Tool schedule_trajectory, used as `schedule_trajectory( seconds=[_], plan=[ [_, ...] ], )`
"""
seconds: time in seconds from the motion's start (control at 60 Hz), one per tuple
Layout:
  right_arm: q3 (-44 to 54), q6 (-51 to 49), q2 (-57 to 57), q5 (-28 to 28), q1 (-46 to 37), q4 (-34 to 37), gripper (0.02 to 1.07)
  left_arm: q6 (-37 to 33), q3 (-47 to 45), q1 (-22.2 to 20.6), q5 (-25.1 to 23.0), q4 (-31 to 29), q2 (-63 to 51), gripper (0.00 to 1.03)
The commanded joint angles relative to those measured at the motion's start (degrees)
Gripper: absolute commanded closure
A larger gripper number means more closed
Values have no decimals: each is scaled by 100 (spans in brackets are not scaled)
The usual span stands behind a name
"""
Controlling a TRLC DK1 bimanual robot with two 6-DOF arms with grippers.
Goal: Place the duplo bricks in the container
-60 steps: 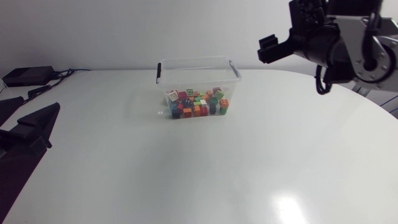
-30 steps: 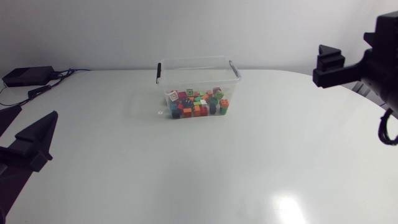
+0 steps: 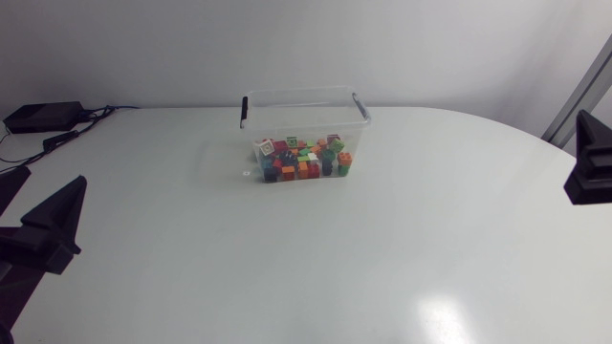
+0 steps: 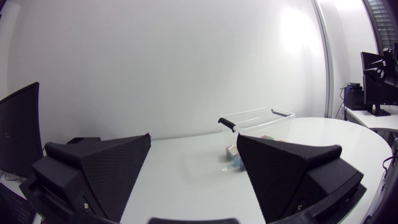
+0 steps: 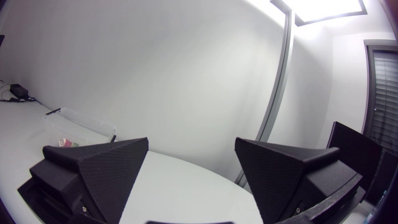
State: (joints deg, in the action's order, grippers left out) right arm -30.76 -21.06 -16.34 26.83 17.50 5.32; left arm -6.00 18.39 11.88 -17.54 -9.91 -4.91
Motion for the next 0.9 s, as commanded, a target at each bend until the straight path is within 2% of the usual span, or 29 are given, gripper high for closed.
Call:
schedule_trajectory(
  seconds=[0.0, 0.883],
  plan=[
    [281, -62, 318, -8, -107, 122, 7, 118, -213, -44, 8, 131, 138, 7],
    [2843, 1925, 1524, -2459, -1612, -478, 7, 560, -1703, -1092, 1608, 919, 461, 9]
  ],
)
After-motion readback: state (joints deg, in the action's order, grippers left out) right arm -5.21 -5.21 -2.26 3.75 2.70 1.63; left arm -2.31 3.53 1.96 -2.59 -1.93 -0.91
